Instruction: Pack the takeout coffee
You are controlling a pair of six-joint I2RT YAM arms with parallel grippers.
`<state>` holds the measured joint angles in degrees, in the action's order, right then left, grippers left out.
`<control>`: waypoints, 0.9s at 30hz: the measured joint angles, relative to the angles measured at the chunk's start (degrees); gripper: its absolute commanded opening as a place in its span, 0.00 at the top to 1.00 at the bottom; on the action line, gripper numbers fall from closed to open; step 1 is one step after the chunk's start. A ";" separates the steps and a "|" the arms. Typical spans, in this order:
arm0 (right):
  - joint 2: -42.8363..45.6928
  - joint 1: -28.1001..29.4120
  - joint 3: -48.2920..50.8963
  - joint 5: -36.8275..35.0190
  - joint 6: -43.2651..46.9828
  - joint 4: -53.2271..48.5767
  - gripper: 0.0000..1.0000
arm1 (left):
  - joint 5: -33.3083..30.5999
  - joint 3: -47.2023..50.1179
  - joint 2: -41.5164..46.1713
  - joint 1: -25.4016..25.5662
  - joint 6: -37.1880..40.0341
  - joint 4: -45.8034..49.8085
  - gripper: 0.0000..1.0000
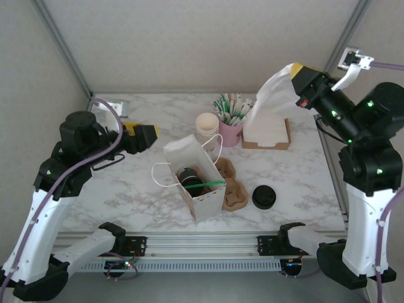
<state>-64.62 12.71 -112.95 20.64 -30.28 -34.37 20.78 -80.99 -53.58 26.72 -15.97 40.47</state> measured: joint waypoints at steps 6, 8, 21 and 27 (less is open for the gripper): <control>-0.59 6.08 -3.69 4.52 -4.46 1.46 1.00 | 0.87 0.46 0.15 11.26 13.70 -6.23 0.00; -1.14 8.61 -3.74 4.98 -5.18 1.97 1.00 | 1.09 0.98 0.11 14.10 16.98 -8.94 0.00; -16.22 32.13 -18.56 0.72 -1.29 0.55 1.00 | -2.75 5.33 -3.48 28.22 27.85 -22.45 0.00; -22.75 39.82 -32.15 -1.25 2.49 -1.57 1.00 | -9.09 9.77 -3.48 29.59 27.71 -29.55 0.03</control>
<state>-87.37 52.53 -145.10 19.40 -27.79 -35.94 11.68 -71.22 -57.06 56.31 11.75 10.92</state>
